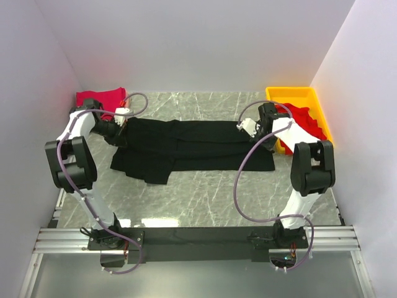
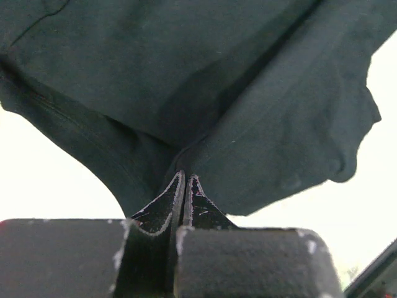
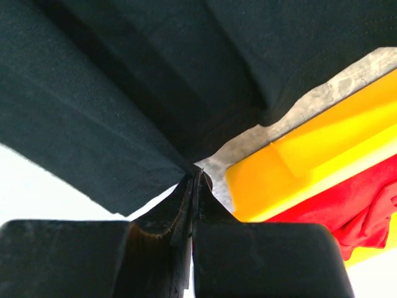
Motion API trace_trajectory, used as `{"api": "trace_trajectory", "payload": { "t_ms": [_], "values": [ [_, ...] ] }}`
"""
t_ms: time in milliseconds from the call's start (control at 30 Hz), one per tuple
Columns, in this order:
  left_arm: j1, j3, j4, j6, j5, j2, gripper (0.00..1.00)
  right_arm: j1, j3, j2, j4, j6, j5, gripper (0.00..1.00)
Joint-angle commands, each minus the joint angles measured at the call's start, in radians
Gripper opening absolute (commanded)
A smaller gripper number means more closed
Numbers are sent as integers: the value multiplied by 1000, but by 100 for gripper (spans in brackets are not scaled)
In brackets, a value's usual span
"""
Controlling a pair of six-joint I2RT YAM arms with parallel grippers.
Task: Fold and stack the t-shirts
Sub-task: Fold the tshirt
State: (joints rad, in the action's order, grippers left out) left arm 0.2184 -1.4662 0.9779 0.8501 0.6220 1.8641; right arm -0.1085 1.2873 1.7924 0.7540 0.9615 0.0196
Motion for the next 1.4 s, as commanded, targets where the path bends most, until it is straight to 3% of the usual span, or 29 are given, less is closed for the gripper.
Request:
{"api": "trace_trajectory", "payload": {
  "t_ms": [0, 467, 700, 767, 800, 833, 900, 967, 1167, 1367],
  "values": [
    [-2, -40, -64, -62, -24, 23, 1, 12, 30, 25, -44, 6, 52, 0],
    [-51, -39, -201, -169, -62, 76, 1, 23, 27, 96, -111, 10, 86, 0],
    [-57, -37, -298, -272, -148, 139, 1, 12, 33, 131, -163, -23, 146, 0],
    [-57, -51, -312, -295, -165, 158, 2, 6, 35, 137, -170, -40, 183, 8],
    [-57, -77, -303, -310, -159, 164, 10, 0, 38, 134, -170, -50, 189, 13],
    [-57, -88, -270, -312, -157, 167, 17, -5, 44, 131, -159, -73, 194, 26],
    [-54, -91, -248, -312, -151, 144, 42, -11, 72, 104, -110, -99, 181, 35],
    [-41, -77, -226, -310, -142, 91, 47, -14, 101, 81, -50, -142, 152, 42],
    [12, 36, -237, -336, -143, -66, 48, -19, 127, -21, 91, -257, 62, 40],
    [32, 158, -248, -348, -173, -102, 41, -22, 41, -60, 122, -302, 14, 23]
  ]
}}
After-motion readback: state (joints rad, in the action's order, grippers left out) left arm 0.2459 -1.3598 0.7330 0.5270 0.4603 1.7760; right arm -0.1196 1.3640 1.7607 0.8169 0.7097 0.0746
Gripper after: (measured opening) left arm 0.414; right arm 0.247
